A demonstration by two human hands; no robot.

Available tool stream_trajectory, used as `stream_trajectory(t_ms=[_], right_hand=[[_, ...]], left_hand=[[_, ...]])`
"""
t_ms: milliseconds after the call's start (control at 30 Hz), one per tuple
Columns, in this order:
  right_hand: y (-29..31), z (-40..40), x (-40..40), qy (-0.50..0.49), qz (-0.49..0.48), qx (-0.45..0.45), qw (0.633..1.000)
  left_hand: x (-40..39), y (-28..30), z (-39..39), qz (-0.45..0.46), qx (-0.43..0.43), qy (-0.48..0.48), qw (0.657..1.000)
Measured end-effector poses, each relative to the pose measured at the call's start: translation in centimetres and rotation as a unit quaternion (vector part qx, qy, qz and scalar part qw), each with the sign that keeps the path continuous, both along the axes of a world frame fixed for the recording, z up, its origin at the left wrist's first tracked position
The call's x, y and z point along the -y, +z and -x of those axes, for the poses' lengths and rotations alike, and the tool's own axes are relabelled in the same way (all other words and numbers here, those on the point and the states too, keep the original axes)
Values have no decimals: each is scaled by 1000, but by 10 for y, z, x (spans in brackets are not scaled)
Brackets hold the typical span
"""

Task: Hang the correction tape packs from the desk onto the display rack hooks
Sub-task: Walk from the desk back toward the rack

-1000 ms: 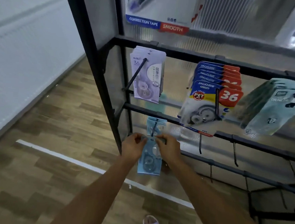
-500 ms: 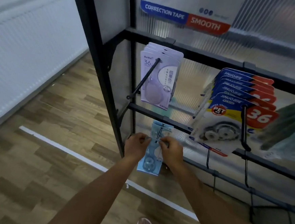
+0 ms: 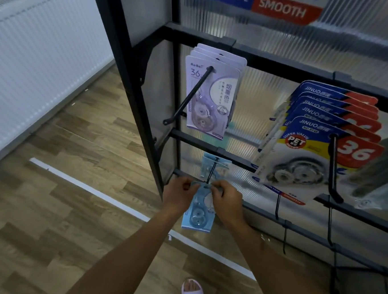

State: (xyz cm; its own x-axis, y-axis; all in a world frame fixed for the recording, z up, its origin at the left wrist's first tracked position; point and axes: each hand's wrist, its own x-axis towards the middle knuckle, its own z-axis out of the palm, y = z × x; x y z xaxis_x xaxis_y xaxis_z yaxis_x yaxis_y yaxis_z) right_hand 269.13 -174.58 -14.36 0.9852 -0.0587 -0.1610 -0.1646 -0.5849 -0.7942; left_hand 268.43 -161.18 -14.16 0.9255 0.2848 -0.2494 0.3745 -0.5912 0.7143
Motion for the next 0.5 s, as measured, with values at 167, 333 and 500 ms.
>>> stream_trajectory(t_ms=[167, 333, 500], right_hand=[[-3, 2, 5, 3, -14, 10, 1000], [-5, -5, -1, -14, -25, -4, 1000], [-8, -13, 0, -10, -9, 4, 1000]], left_hand=[[-2, -3, 6, 34, 10, -11, 999], [0, -3, -4, 8, 15, 1, 1000], [4, -4, -12, -18, 17, 4, 1000]])
